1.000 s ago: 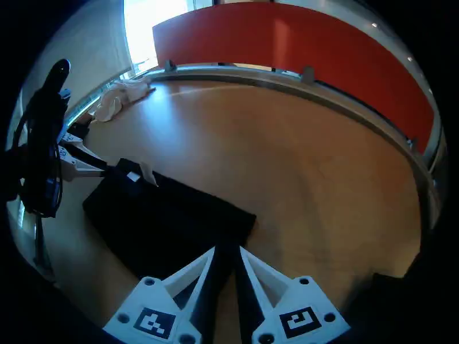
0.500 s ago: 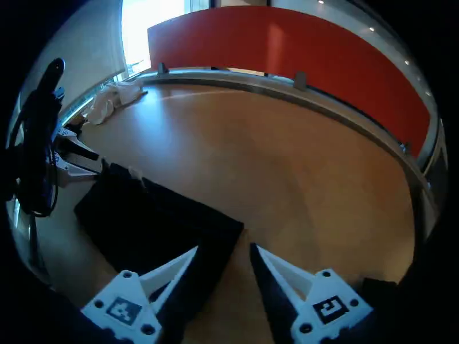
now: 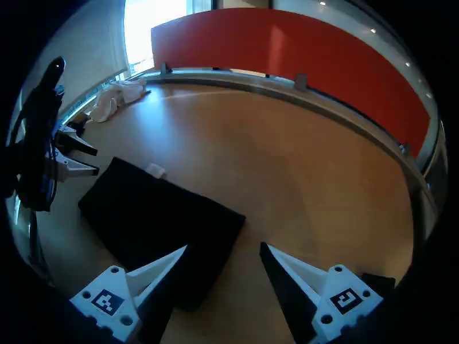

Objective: Fold towel

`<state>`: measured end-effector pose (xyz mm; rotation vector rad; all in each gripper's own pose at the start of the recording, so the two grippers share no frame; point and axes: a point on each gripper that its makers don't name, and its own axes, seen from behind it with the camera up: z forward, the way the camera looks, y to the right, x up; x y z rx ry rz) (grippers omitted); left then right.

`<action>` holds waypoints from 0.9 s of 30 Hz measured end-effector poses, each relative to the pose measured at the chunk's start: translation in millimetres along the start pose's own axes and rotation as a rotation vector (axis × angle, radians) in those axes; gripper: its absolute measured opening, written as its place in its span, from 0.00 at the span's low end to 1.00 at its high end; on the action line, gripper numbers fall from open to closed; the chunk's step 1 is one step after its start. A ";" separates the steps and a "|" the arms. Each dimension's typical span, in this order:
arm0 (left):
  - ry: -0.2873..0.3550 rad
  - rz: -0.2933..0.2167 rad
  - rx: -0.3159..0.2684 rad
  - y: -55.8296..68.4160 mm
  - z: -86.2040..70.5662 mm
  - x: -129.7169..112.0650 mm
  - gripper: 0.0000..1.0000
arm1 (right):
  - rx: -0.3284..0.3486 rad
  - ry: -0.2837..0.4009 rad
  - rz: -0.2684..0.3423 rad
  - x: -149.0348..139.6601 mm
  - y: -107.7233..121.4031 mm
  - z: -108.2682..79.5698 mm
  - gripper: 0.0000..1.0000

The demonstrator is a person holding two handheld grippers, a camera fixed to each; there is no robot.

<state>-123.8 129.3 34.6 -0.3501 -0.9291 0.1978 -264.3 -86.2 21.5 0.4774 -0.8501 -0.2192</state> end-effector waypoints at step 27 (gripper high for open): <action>-0.024 -0.109 0.038 6.4 -39.5 -76.2 0.92 | 0.055 -0.039 -0.075 -56.9 -28.0 -28.4 0.88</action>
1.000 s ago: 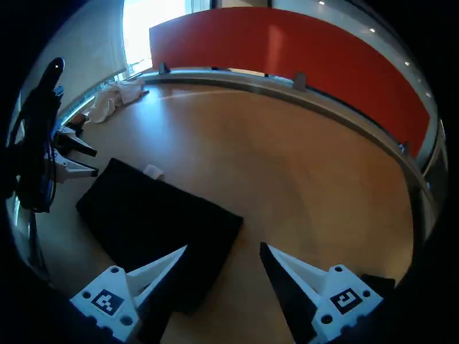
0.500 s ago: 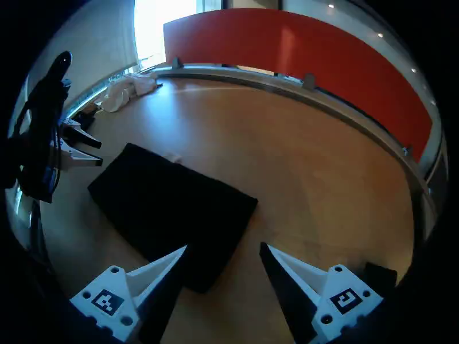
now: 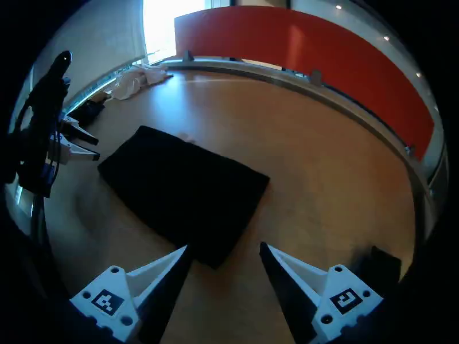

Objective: Fold towel

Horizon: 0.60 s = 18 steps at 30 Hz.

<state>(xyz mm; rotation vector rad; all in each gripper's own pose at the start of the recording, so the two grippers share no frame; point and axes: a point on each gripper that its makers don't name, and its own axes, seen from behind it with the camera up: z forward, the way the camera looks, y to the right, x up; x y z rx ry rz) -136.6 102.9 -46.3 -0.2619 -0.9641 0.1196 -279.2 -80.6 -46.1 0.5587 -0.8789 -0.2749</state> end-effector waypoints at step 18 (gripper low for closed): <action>0.007 -0.050 0.035 -10.7 -20.7 -17.3 0.92 | 0.094 -0.058 -0.152 -13.1 -6.4 1.8 0.66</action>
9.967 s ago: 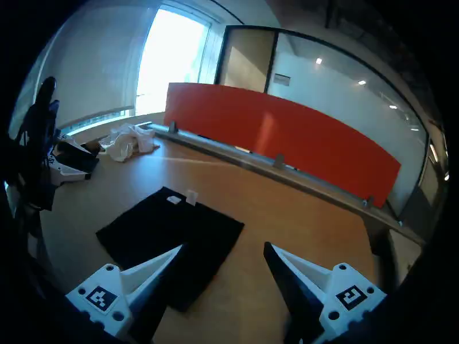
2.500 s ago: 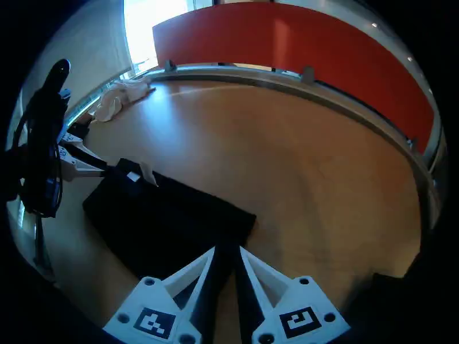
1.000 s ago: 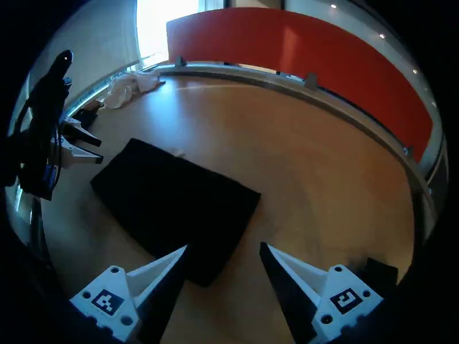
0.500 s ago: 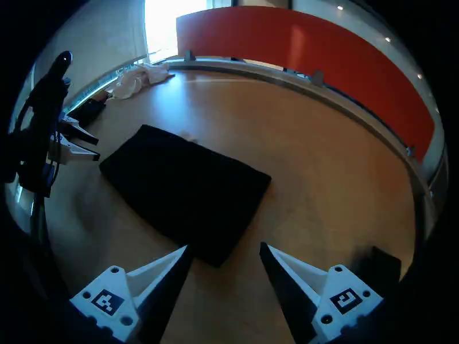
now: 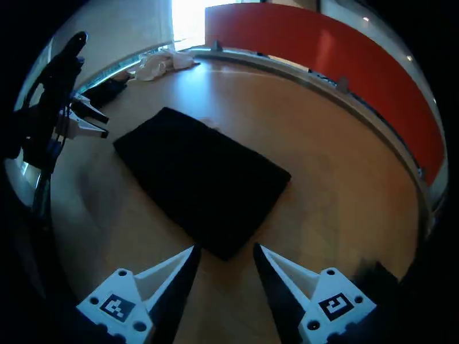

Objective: Fold towel

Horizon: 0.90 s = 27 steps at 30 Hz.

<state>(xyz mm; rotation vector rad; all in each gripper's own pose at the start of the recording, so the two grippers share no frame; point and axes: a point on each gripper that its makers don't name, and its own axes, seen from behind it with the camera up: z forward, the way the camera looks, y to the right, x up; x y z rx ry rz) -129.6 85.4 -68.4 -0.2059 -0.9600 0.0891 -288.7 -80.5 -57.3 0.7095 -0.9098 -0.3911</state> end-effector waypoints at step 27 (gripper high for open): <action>-0.008 -0.079 0.042 -24.7 -38.1 -35.4 0.92 | 0.042 -0.031 -0.059 0.1 -3.0 2.1 0.04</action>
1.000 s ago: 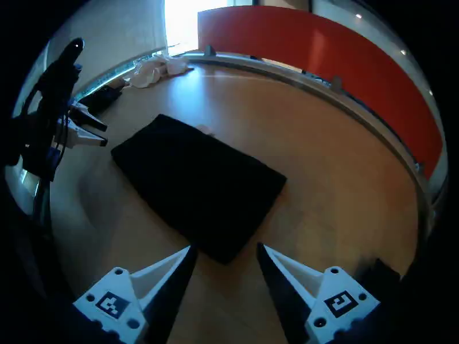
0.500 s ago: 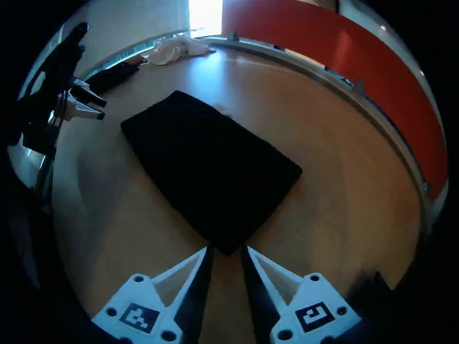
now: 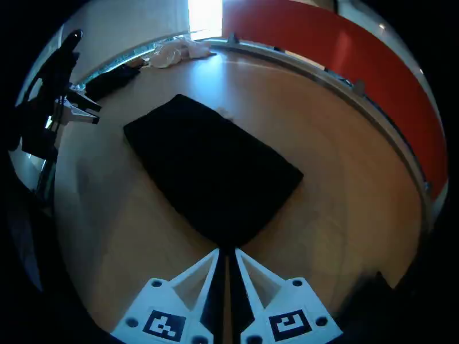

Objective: Fold towel

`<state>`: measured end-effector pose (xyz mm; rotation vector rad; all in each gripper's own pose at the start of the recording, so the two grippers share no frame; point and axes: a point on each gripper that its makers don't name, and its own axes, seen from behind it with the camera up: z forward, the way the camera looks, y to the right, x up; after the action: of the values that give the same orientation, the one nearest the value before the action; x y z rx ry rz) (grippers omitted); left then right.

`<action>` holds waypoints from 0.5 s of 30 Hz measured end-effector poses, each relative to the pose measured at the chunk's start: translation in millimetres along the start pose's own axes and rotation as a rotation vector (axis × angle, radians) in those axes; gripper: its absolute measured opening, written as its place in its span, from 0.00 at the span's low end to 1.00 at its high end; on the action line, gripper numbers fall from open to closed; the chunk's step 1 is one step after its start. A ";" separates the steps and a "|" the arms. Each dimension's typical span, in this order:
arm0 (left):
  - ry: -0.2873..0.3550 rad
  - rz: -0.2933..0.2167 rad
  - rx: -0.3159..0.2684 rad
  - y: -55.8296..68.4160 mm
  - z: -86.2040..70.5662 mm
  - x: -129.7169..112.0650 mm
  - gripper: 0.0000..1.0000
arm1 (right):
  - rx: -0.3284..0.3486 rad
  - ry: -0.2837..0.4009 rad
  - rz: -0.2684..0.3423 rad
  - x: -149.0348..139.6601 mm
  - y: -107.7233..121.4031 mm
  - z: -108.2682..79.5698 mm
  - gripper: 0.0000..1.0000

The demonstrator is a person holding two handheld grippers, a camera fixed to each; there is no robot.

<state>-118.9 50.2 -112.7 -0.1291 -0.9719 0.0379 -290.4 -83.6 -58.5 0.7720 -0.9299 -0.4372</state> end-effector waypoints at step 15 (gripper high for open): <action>0.010 -0.024 0.007 -8.4 -16.7 -6.2 0.92 | -0.047 0.086 -0.079 66.5 0.9 -24.6 0.03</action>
<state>-108.9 39.8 -126.1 -0.1106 -0.9634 0.0188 -233.7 -115.6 -30.4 0.7808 -0.8086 -0.4894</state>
